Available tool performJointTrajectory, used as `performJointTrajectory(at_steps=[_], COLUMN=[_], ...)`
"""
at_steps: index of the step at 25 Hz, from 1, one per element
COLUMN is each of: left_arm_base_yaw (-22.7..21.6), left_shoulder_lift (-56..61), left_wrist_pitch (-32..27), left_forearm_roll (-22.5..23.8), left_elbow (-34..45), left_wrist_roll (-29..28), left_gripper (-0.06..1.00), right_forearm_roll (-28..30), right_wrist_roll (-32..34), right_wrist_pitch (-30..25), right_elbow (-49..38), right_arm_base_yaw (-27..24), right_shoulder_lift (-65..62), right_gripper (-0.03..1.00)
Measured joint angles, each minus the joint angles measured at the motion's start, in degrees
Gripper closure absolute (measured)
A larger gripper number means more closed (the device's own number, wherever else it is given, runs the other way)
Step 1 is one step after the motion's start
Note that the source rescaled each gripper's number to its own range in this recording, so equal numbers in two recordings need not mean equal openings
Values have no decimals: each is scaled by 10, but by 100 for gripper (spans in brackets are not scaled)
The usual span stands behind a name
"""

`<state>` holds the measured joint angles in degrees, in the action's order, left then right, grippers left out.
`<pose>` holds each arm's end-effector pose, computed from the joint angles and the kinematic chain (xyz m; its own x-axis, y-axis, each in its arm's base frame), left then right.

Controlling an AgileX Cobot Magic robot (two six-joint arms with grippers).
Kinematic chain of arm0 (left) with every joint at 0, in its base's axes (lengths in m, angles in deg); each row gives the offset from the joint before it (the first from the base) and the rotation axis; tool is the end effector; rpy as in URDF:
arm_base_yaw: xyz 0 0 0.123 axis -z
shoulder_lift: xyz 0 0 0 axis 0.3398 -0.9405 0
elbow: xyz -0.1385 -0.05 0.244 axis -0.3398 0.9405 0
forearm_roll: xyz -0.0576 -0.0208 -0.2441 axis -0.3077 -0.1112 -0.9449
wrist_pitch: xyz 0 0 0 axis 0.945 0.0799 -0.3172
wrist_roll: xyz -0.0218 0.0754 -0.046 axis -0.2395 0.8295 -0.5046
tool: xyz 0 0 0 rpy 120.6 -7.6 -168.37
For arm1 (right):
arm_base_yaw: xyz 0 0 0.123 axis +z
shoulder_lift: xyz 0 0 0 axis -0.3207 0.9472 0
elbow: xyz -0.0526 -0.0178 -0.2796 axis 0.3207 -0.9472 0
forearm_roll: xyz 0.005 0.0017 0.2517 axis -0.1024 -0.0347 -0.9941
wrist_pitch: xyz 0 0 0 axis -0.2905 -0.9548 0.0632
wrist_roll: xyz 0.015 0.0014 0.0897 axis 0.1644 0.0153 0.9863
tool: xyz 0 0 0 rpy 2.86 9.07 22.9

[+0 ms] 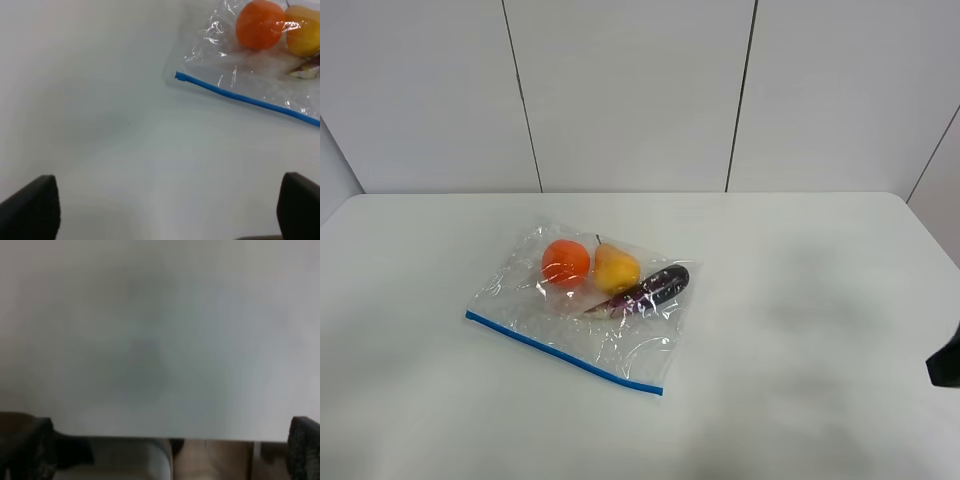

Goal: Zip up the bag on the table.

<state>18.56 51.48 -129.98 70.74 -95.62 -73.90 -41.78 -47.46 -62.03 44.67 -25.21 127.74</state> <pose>-0.0193 -0.0078 0.2871 -0.4860 0.0135 -0.8739 0.0597 0.9981 -0.0178 0.1020 -0.0029 0.2811 -0.9029 0.0136 -0.4295 -0.0079 0.9988 0.0481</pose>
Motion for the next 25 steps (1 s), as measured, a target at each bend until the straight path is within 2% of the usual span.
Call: performJointTrajectory(at_steps=[5,11,17,22,25], left_arm_base_yaw=[0,0,0,0,0], left_shoulder_lift=[0,0,0,0,0], left_wrist_pitch=[0,0,0,0,0], left_forearm_roll=[0,0,0,0,0], left_elbow=[0,0,0,0,0], left_wrist_roll=[0,0,0,0,0], left_gripper=[-6,-6,-6,-6,-6], right_forearm_roll=[-3,2,2,1,0], right_wrist_roll=[3,12,13,14,15], right_wrist_pitch=[52,69,69,69,69], right_elbow=[-79,-87,-87,-87,-87], right_arm_base_yaw=[0,0,3,47,53], right_shoulder_lift=[-202,-356,-413,-415,-415], right_gripper=[-2,-2,-2,-2,-2])
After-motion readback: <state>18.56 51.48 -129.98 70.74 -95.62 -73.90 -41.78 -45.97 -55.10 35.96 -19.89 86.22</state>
